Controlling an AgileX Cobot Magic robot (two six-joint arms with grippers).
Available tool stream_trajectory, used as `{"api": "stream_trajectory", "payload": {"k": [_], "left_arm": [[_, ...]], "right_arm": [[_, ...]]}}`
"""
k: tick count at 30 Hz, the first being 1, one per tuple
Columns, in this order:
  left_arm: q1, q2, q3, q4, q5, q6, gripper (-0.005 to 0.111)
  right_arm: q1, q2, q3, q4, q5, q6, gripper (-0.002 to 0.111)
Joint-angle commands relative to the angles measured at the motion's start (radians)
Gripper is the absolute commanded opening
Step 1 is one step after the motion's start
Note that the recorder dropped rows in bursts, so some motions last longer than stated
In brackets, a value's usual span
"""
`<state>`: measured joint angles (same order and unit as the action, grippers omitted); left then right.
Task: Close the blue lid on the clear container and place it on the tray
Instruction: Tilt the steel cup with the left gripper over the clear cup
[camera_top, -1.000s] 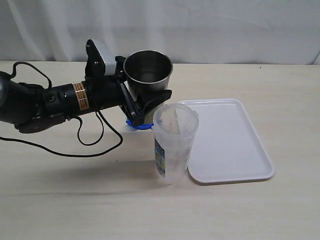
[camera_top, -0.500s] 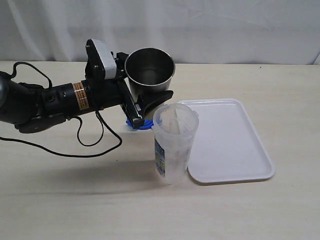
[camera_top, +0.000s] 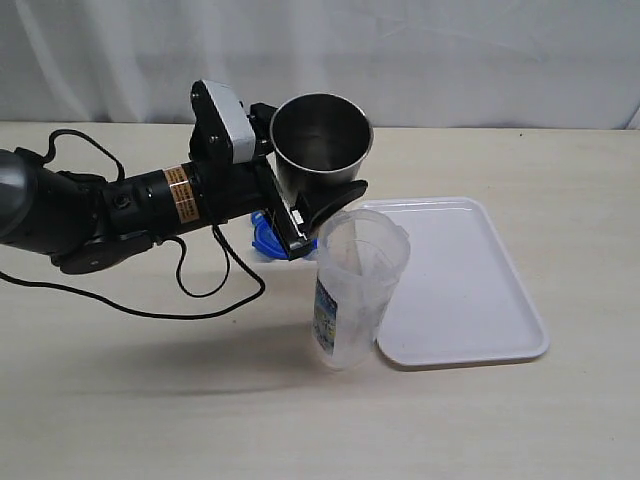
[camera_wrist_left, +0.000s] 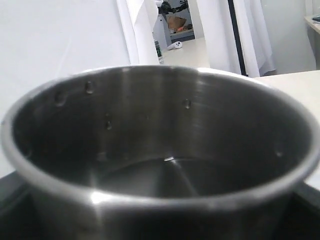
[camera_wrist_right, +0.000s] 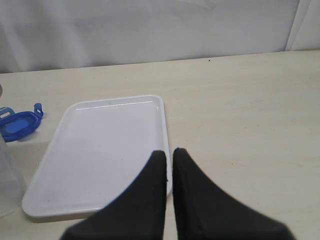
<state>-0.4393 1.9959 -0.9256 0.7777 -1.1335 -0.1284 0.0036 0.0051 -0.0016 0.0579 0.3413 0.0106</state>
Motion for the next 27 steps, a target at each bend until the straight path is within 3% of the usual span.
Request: {"api": "stream_trajectory", "payload": {"k": [1, 27], "left_arm": [[-0.002, -0.021, -0.018, -0.041, -0.065, 0.052, 0.0], [-0.002, -0.021, -0.018, -0.042, -0.025, 0.362, 0.0]], "right_arm": [[-0.004, -0.005, 0.002, 0.005, -0.003, -0.002, 0.005], [-0.004, -0.005, 0.002, 0.005, -0.003, -0.002, 0.005]]}}
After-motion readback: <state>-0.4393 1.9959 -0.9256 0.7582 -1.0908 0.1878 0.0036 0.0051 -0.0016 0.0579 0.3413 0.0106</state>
